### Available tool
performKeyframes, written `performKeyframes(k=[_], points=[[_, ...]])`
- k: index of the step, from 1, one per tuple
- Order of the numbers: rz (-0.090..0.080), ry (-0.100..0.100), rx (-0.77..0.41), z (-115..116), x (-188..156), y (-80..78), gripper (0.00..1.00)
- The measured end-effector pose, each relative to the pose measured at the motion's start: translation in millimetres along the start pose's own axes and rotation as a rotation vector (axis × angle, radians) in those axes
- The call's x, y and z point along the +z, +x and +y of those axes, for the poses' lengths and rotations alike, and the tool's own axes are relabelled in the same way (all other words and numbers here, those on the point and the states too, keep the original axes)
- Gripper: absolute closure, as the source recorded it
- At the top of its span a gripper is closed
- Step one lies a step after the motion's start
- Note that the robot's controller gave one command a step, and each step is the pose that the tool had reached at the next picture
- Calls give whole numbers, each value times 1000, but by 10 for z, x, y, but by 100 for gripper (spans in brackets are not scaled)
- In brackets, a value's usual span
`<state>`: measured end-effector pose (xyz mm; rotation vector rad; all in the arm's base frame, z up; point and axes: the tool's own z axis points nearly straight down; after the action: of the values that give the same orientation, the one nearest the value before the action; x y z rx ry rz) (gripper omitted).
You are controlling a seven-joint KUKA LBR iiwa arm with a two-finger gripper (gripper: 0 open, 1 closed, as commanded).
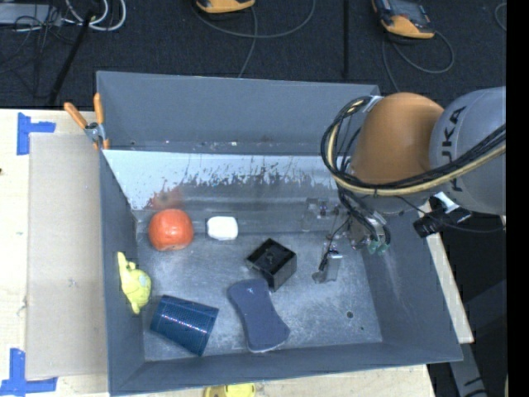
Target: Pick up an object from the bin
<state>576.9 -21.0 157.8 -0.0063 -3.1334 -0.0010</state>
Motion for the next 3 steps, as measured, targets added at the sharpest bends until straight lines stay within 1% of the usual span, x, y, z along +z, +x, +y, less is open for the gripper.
performKeyframes(k=[1, 2, 3], points=[[-8, 0, 0, -1, -46, -16, 0], [-13, 0, -17, 418, 646, -244, 0], [-15, 1, -23, 546, 927, -276, 0]])
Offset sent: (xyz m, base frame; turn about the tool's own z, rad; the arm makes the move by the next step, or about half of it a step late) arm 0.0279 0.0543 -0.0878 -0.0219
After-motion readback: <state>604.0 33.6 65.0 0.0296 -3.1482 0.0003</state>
